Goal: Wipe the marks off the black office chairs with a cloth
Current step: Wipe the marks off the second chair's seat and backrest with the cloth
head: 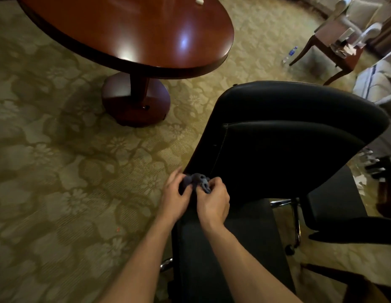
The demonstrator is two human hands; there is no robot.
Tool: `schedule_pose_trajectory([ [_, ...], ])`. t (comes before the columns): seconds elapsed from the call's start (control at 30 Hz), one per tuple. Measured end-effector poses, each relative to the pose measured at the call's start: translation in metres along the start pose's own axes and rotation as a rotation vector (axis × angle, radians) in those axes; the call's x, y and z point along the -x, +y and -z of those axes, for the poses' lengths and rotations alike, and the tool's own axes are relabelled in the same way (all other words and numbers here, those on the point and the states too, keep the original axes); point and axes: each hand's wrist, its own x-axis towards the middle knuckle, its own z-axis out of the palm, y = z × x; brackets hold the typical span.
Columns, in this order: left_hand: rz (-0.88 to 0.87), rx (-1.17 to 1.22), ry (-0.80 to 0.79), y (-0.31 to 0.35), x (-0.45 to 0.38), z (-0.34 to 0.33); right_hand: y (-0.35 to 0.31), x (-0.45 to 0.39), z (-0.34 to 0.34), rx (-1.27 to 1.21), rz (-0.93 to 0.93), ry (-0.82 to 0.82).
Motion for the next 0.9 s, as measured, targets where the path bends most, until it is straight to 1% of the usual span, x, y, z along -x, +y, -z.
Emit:
schedule_pose_trajectory([
  [0.07,0.047,-0.187,-0.072,-0.014,0.0,0.004,0.011,0.003,-0.005,0.056,-0.103,-0.075],
  [0.13,0.068,-0.292,-0.14,-0.017,0.002,0.009,0.019,0.005,-0.006,0.044,-0.182,-0.097],
  [0.2,0.015,-0.244,-0.139,-0.011,0.002,0.017,0.017,0.007,-0.004,-0.1,-0.184,-0.067],
  [0.3,-0.096,-0.065,-0.061,0.014,-0.006,0.028,0.0,0.009,0.006,-0.347,-0.089,0.046],
  [0.33,-0.13,-0.024,-0.046,0.024,-0.011,0.03,-0.006,0.008,0.011,-0.404,-0.061,0.086],
  [0.4,-0.179,0.02,-0.077,0.043,-0.022,0.03,-0.014,0.003,0.02,-0.455,-0.035,0.135],
  [0.43,-0.195,0.027,-0.111,0.05,-0.027,0.029,-0.015,-0.001,0.022,-0.459,-0.044,0.135],
  [0.5,-0.214,0.0,-0.15,0.053,-0.032,0.021,-0.012,-0.005,0.023,-0.456,-0.081,0.083],
  [0.6,-0.187,-0.044,-0.125,0.044,-0.034,0.016,-0.004,-0.004,0.019,-0.476,-0.105,0.0],
  [0.7,-0.188,-0.071,-0.119,0.044,-0.03,0.017,0.001,0.002,0.013,-0.49,-0.104,-0.021],
  [0.8,-0.175,-0.118,-0.1,0.049,-0.017,0.017,0.003,0.006,0.01,-0.472,-0.148,-0.033],
  [0.9,-0.145,-0.112,-0.088,0.046,-0.002,0.019,0.005,0.01,0.013,-0.494,-0.183,-0.075],
])
